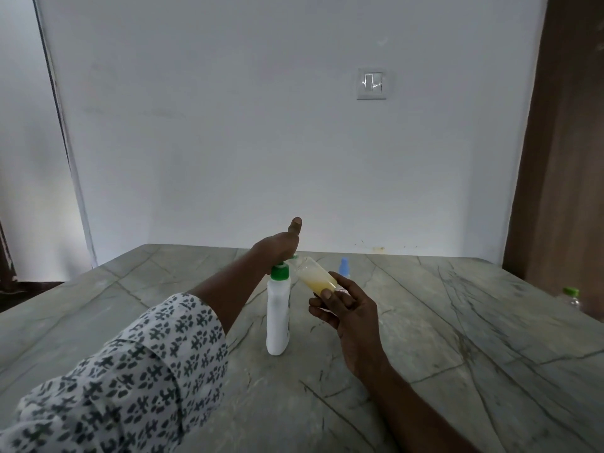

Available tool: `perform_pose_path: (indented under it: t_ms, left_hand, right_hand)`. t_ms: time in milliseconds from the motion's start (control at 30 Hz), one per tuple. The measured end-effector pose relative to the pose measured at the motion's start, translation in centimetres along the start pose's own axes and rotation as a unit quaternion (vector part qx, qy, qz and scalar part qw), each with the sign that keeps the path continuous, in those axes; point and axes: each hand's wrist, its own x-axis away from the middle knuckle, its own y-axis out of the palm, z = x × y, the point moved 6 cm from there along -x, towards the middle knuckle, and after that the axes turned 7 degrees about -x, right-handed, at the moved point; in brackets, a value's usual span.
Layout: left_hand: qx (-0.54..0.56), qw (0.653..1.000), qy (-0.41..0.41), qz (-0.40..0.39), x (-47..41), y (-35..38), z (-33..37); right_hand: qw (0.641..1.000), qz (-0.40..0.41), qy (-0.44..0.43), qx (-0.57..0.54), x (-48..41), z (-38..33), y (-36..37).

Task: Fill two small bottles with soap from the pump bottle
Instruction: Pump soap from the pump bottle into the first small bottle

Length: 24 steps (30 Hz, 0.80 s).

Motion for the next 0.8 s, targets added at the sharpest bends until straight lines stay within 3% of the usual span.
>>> perform_pose_path:
  t_ms: [800]
  left_hand:
    - [-0.024,1.000,0.005,0.006,-0.05,-0.03,0.10]
  right_hand:
    - [1.000,0.002,0.004,0.002,0.05,0.03,0.14]
